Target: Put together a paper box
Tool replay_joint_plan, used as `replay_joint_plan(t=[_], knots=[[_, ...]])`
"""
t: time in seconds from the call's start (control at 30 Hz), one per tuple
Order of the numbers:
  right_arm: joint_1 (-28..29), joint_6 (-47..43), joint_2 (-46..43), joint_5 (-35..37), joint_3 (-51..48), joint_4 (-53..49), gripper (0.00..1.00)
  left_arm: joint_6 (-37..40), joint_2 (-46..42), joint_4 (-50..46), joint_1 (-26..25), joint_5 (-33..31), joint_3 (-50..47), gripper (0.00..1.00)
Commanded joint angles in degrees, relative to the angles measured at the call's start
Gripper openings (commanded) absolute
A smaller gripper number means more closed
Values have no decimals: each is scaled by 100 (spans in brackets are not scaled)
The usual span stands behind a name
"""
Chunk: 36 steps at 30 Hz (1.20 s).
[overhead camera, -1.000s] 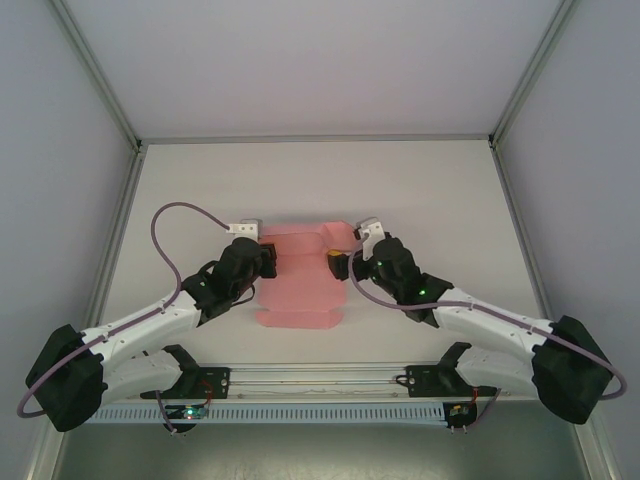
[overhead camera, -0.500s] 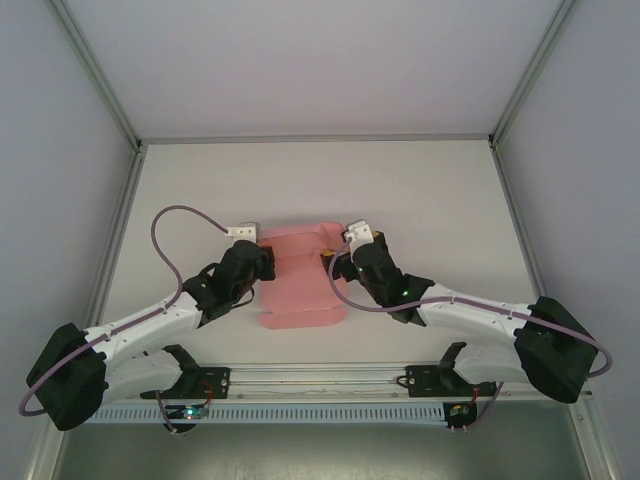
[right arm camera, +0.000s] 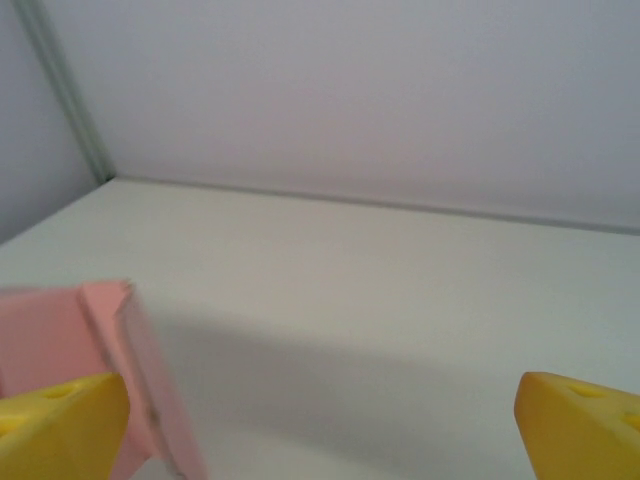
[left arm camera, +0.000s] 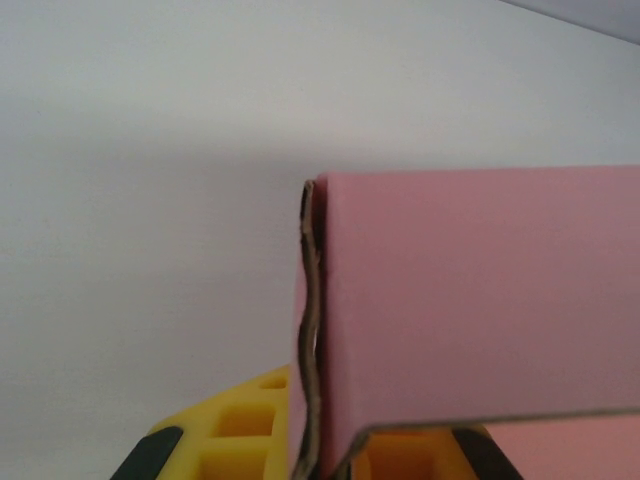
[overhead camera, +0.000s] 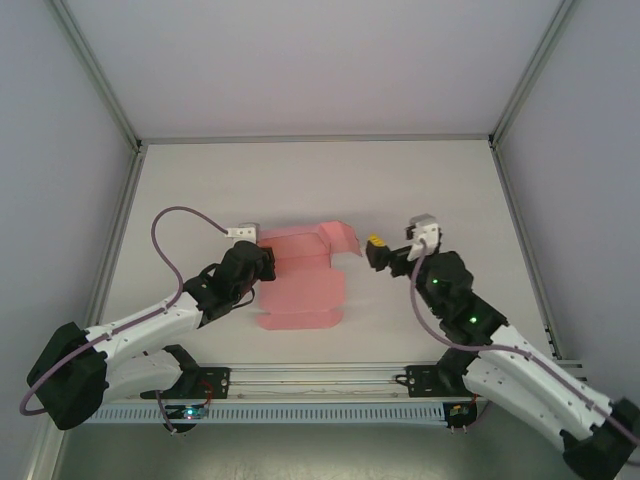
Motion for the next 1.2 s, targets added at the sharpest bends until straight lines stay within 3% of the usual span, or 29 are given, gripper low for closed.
replay_joint_plan(t=[0.0,0.17,0.43,0.53,0.9,1.17], knots=[[-771,278,-134,-910,108,-702,98,-6,-111,230,-68,42,-81,0],[-1542,449,371,-2514,233,-572,97,114,-210,246,-66,256,-97,0],[-1589,433,1538,-4316,379,216,80,155,-309,207,-70,364,-148,0],[-1530,422,1673,-4526,403,330,71,128,-326,248,-77,365,-176,0],[-1063,166,2013,-5023,421,446,64,127,-294,321,-68,412,-159,0],[-532,-1,2560,-4807,729,559,59,140,-144,345,-69,490,-76,0]])
